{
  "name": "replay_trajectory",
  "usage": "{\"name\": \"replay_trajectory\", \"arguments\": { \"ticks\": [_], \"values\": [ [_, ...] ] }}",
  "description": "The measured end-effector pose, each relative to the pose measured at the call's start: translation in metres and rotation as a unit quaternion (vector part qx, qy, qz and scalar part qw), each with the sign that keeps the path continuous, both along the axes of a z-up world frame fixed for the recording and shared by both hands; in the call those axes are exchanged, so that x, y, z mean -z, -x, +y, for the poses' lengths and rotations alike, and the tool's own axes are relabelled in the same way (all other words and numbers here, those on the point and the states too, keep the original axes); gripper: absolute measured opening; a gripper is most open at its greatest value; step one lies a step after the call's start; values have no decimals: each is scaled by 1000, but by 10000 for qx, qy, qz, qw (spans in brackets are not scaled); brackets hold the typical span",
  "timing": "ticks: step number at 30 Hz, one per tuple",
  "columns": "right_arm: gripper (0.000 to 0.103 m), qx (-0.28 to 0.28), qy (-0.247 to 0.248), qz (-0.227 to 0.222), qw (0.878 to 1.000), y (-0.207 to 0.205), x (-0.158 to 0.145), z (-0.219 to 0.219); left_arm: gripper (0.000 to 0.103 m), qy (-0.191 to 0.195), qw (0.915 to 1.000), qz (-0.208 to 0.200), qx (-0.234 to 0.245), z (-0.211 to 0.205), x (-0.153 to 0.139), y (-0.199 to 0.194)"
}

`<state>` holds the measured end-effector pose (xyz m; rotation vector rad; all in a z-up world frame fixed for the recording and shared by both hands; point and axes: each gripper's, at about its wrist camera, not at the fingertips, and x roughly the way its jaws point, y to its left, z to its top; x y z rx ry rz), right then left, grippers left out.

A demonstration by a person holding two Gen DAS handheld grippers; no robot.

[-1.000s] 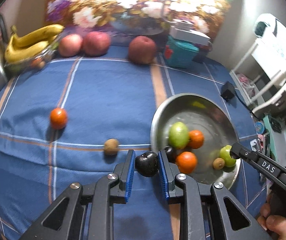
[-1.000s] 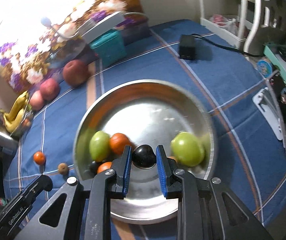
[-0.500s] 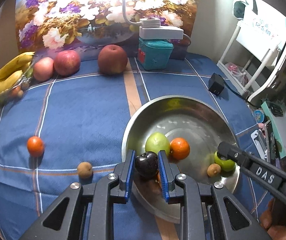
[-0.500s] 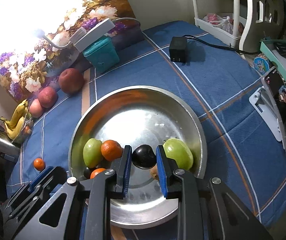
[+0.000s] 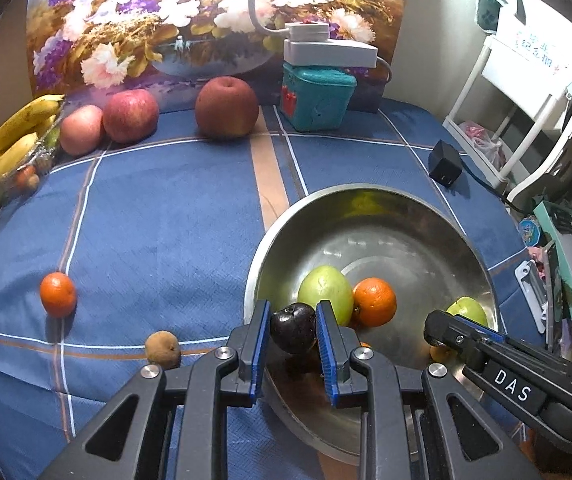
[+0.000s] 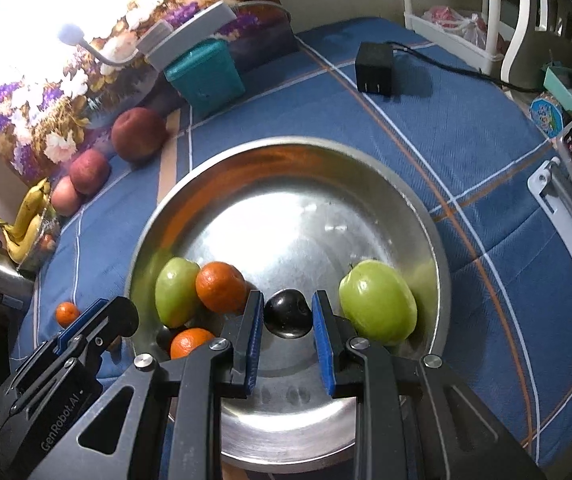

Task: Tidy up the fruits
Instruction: 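Carry both dark plums over the steel plate and open both grippers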

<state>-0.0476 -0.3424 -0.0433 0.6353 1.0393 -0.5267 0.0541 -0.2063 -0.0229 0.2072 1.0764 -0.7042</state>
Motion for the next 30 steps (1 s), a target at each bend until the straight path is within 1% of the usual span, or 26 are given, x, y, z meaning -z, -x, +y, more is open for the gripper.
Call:
{"name": "replay_trajectory", "arguments": {
  "ticks": [11, 20, 22, 25, 27, 30],
  "values": [
    [26, -64, -86, 144, 9998, -1, 8, -1, 26, -28, 10000, 26, -6, 1, 1, 0],
    [26, -94, -29, 189, 9998, -3, 8, 1, 29, -69, 10000, 49, 7, -1, 1, 0],
    [26, -111, -2, 211, 9997, -4, 7, 2, 32, -64, 10000, 56, -3, -1, 1, 0],
    [29, -134, 53, 224, 9996, -5, 6, 4, 40, 10, 10000, 53, -6, -1, -2, 1],
    [37, -156, 98, 214, 9996, -6, 4, 5, 41, 40, 10000, 33, -7, 0, -5, 1],
    [37, -181, 166, 173, 9995, -5, -1, 6, 41, 67, 10000, 20, -19, 1, -9, 1]
  ]
}}
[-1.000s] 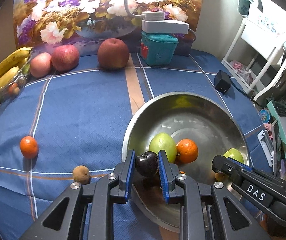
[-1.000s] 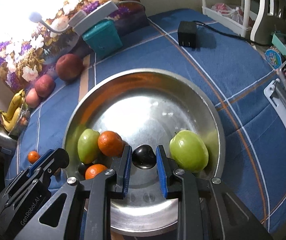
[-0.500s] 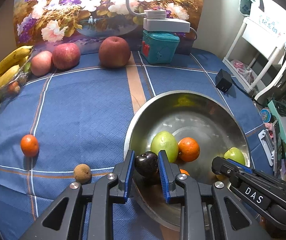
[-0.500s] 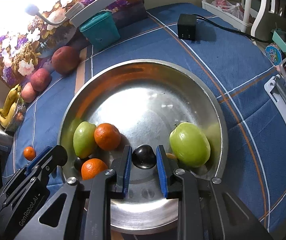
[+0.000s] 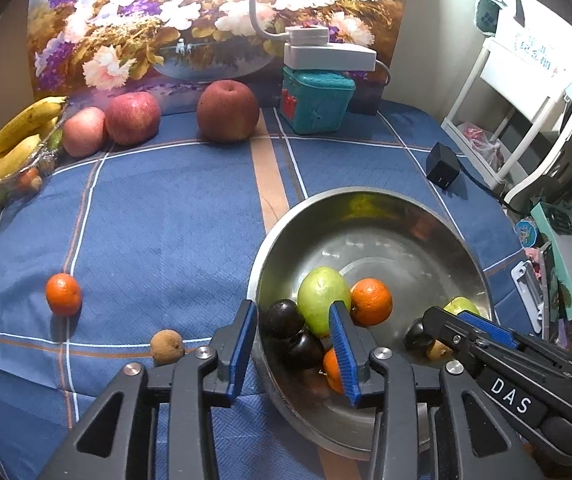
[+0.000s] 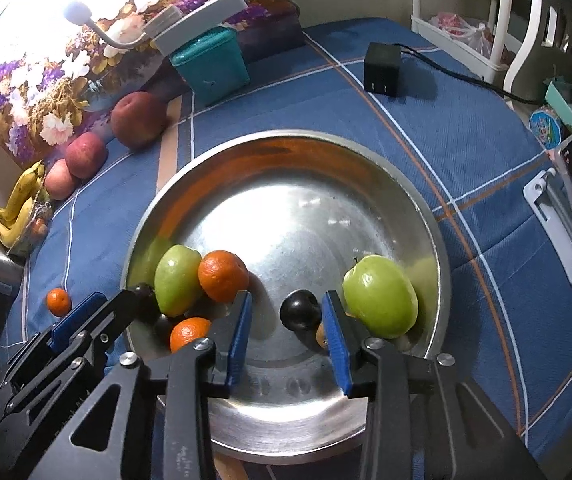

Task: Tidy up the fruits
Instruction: 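Carry both dark plums over the steel plate and open both grippers, then withdraw both open grippers from the plate toward the orange and kiwi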

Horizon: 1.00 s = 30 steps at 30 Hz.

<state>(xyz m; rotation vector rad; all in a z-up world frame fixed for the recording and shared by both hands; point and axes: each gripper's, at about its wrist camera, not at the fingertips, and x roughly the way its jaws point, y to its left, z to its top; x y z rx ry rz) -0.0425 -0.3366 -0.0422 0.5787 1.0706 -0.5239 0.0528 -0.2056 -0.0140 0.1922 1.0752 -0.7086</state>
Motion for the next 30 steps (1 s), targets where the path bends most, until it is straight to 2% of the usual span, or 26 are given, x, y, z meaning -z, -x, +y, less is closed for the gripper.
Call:
{"name": "replay_trajectory", "arguments": {
  "ticks": [4, 7, 15, 19, 30],
  "values": [
    [37, -23, 93, -39, 9999, 1, -8, 1, 50, -11, 10000, 15, -69, 3, -5, -1],
    [37, -32, 143, -67, 9999, 2, -14, 2, 51, -83, 9998, 55, -157, 7, -8, -3],
    [37, -84, 257, -74, 9996, 3, -25, 7, 52, -308, 9980, 121, -545, 27, -9, -11],
    [37, -125, 316, -27, 9994, 3, -27, 10, 52, -415, 9955, 294, -795, 40, -5, -16],
    [37, -295, 383, 81, 9988, -4, -27, 25, 52, -397, 9919, 467, -1109, 63, -5, -26]
  ]
}}
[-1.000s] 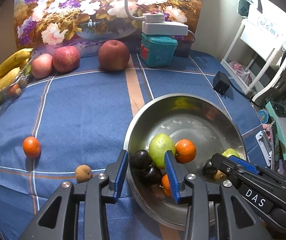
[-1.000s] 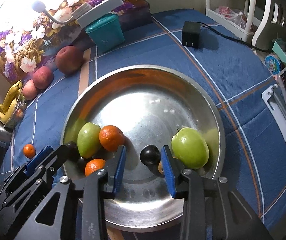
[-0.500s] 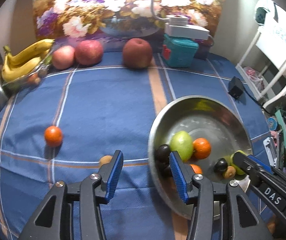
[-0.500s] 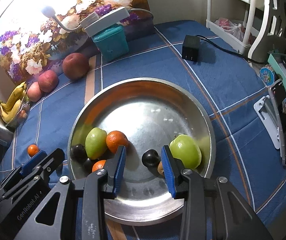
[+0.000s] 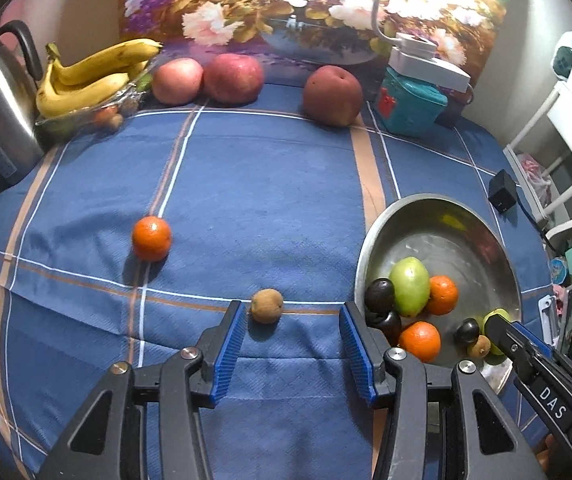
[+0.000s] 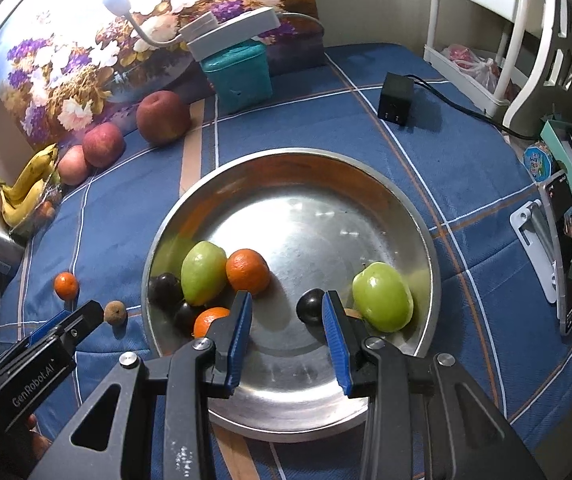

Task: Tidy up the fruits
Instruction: 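Withdraw both open grippers from the plate toward the orange and kiwi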

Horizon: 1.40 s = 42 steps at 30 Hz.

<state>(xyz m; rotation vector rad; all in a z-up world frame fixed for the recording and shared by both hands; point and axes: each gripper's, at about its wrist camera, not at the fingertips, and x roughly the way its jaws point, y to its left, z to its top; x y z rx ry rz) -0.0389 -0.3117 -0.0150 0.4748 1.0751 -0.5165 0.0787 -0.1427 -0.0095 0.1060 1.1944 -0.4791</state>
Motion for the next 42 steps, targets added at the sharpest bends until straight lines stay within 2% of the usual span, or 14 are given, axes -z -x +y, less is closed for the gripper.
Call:
{"name": "replay_trajectory", "arguments": {
  "ticks": [6, 8, 9, 10, 12, 18, 22, 25, 27, 32, 34, 35, 36, 42],
  "values": [
    [37, -85, 43, 26, 10000, -4, -2, 7, 54, -17, 10000, 61, -66, 4, 2, -3],
    [37, -94, 60, 49, 9999, -4, -1, 8, 66, -106, 9999, 73, -102, 5, 5, -3],
    [41, -93, 73, 72, 9999, -5, 0, 8, 75, -180, 9997, 70, -116, 5, 6, -4],
    [46, -86, 88, 100, 9999, -5, 1, 8, 76, -263, 9996, 60, -118, 5, 8, -4],
    [68, -60, 139, 176, 9997, -6, 3, 8, 77, -359, 9992, 52, -140, 6, 11, -5],
    [69, -133, 190, 369, 9991, -8, 11, 8, 87, -468, 9986, 55, -241, 9, 17, -7],
    [69, -155, 170, 422, 9988, -9, 14, 8, 100, -576, 9979, 27, -307, 11, 20, -8],
    [71, -152, 165, 459, 9987, -9, 16, 8, 102, -660, 9972, -51, -333, 12, 21, -8],
    [79, -147, 166, 478, 9986, -8, 17, 7, 103, -688, 9970, -80, -349, 13, 22, -8],
    [79, -180, 174, 476, 9986, -9, 17, 8, 103, -742, 9965, -128, -355, 13, 25, -7],
    [85, -204, 221, 445, 9986, -9, 16, 8, 103, -732, 9966, -158, -344, 14, 24, -7],
    [95, -212, 259, 438, 9985, -9, 16, 9, 103, -719, 9967, -164, -335, 14, 24, -7],
    [100, -219, 318, 434, 9983, -9, 15, 9, 103, -700, 9969, -163, -330, 14, 24, -7],
    [100, -186, 383, 330, 9985, -8, 13, 9, 103, -632, 9975, -129, -285, 15, 24, -8]
  ]
}}
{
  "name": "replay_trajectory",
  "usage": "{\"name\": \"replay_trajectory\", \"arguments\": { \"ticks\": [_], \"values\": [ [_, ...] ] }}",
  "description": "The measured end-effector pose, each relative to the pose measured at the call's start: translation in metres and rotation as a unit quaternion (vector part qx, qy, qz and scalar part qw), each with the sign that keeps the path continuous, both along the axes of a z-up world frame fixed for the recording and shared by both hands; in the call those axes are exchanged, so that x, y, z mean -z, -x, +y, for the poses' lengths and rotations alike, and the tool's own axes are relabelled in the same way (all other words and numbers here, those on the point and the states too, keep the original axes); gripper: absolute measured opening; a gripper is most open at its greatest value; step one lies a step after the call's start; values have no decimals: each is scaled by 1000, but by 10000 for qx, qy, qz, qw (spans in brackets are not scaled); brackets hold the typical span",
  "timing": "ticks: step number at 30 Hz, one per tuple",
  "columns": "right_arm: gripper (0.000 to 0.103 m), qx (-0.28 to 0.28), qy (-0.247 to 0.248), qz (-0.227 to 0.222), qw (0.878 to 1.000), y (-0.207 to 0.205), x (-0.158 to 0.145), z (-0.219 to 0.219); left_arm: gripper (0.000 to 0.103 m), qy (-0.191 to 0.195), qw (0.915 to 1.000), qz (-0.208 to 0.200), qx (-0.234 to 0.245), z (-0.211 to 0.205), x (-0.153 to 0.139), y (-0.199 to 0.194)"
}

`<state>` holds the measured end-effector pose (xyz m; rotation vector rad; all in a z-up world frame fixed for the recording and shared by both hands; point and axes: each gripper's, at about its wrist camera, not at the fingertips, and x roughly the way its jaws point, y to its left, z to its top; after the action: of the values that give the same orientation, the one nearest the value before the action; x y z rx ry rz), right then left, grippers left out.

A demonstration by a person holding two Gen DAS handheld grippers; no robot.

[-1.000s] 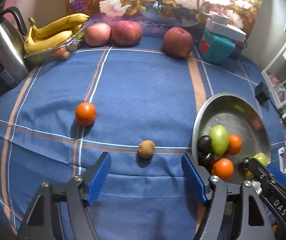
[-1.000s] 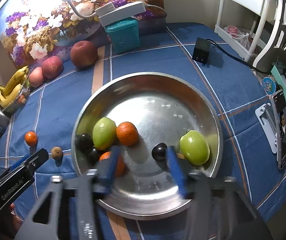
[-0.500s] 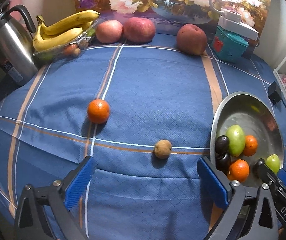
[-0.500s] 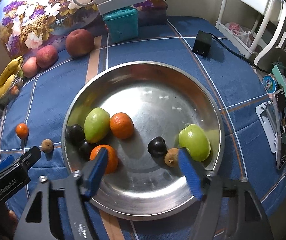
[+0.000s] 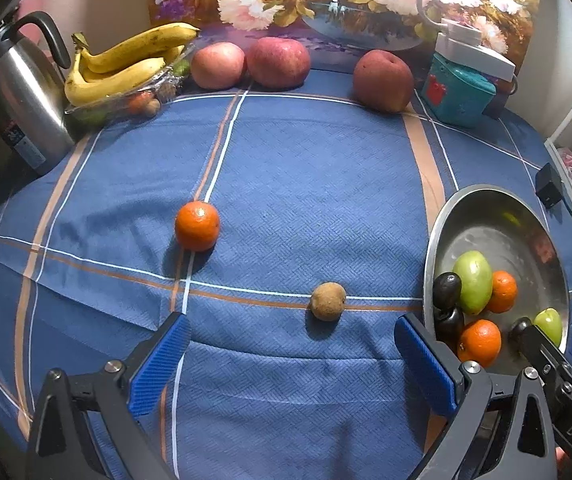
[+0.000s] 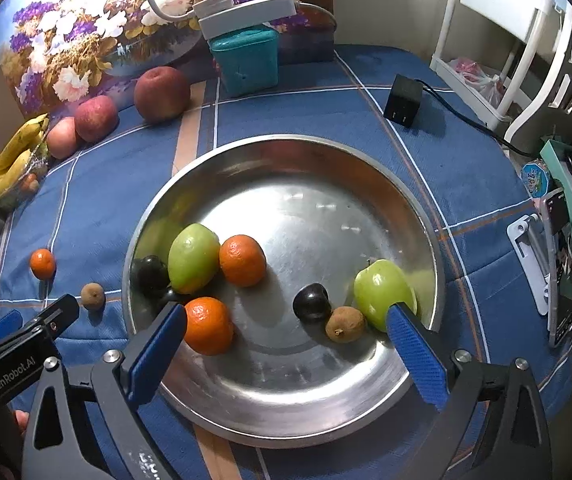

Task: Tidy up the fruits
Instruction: 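Withdraw both open grippers from the plate toward the orange and kiwi, then grasp the small orange with the left gripper while the right gripper grasps the brown kiwi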

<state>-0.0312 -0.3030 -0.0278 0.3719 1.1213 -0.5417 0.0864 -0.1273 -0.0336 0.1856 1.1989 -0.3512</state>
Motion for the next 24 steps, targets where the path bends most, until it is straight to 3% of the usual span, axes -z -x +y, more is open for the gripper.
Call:
{"name": "replay_trajectory", "arguments": {
  "ticks": [10, 24],
  "values": [
    [100, -148, 24, -12, 9999, -6, 1, 7, 103, -80, 9998, 7, 197, 2, 1, -3],
    [100, -305, 221, -170, 9991, -23, -8, 26, 103, -426, 9980, -440, 131, 31, -14, -32]
  ]
}}
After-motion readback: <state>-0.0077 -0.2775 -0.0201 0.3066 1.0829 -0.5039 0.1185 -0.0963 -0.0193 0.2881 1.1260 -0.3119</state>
